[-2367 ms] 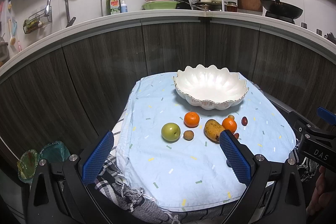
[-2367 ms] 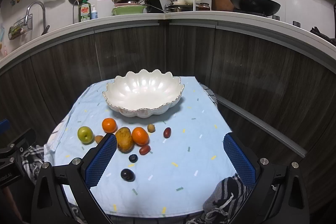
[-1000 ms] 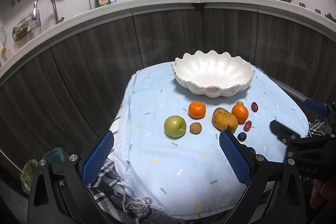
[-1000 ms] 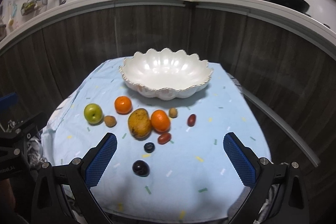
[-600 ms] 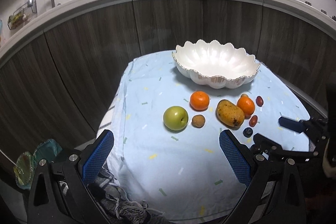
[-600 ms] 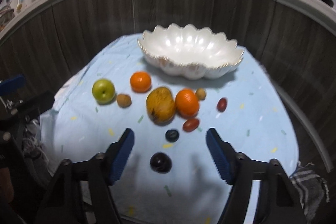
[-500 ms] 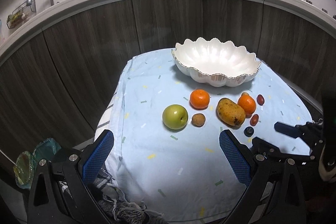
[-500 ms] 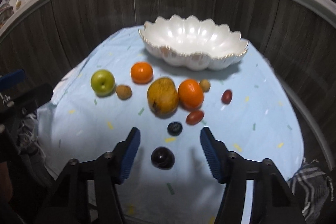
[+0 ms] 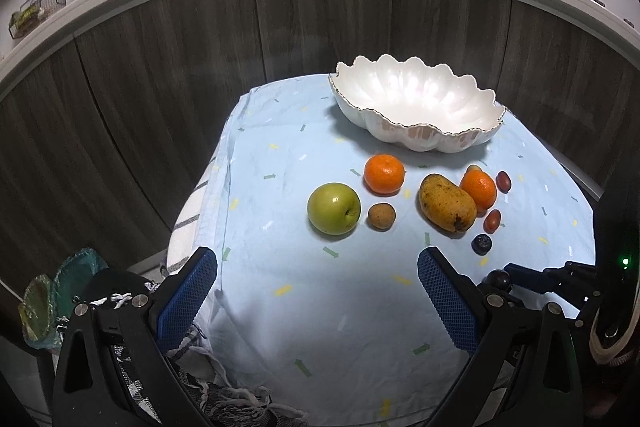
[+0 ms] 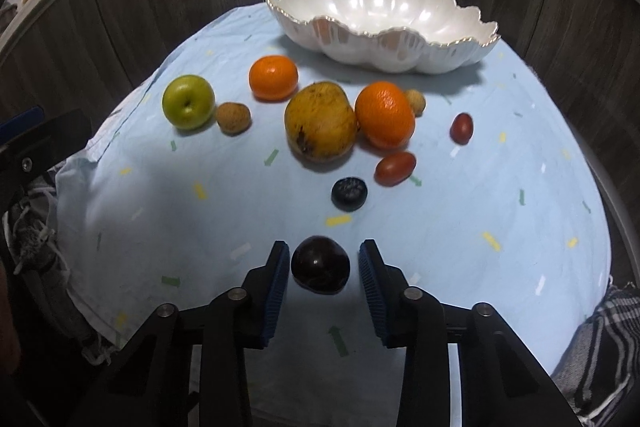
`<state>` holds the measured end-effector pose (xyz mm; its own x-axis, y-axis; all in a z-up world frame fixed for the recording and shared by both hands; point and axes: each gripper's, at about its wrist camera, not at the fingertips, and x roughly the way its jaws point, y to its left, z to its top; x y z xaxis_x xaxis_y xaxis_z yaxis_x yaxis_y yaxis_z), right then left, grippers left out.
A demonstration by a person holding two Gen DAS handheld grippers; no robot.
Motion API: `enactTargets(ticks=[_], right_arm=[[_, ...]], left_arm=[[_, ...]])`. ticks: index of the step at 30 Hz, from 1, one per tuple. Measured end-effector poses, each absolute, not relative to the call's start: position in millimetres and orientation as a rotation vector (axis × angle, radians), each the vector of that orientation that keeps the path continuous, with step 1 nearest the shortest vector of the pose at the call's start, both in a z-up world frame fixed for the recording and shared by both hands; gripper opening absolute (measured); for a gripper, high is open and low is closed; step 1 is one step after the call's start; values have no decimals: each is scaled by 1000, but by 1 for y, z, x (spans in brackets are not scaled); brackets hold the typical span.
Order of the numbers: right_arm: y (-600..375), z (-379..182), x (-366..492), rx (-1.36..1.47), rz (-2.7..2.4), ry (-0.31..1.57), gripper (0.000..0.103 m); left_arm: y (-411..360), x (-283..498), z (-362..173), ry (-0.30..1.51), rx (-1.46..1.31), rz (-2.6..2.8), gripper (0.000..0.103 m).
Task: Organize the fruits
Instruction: 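Lift the plum with the right tool while the left tool grasps the green apple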
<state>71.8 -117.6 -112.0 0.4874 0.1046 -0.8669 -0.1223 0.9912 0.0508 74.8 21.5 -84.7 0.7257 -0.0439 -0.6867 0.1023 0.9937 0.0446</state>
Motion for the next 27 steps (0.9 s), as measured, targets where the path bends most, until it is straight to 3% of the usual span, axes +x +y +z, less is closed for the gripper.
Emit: enactTargets(ticks=[5, 27], right_arm=[[-119, -114, 71, -9, 147, 1054, 29], [-132, -70, 73, 7, 124, 938, 29]], left_arm=[[21, 75, -86, 759, 82, -90, 102], [7, 82, -71, 727, 115, -130, 102]])
